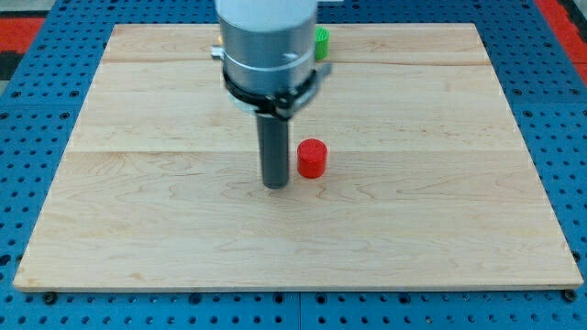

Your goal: Move red circle towards bottom right

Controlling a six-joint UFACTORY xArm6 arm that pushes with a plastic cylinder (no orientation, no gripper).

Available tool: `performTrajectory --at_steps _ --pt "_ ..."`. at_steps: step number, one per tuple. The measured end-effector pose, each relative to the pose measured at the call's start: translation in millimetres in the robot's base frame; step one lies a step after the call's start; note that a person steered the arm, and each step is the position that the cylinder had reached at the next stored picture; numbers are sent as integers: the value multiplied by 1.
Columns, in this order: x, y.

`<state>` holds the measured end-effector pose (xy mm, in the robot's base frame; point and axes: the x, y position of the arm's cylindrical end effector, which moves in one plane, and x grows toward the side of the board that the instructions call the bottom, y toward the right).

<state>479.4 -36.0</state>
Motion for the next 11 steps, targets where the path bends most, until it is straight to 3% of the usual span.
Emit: performTrajectory --at_steps 1,2,4,5,6,8,11 --pt "-42 -7" --pt "-40 29" --pt "14 146" --pt "41 169" --pt "22 148" --pt "56 86" --pt "68 130"
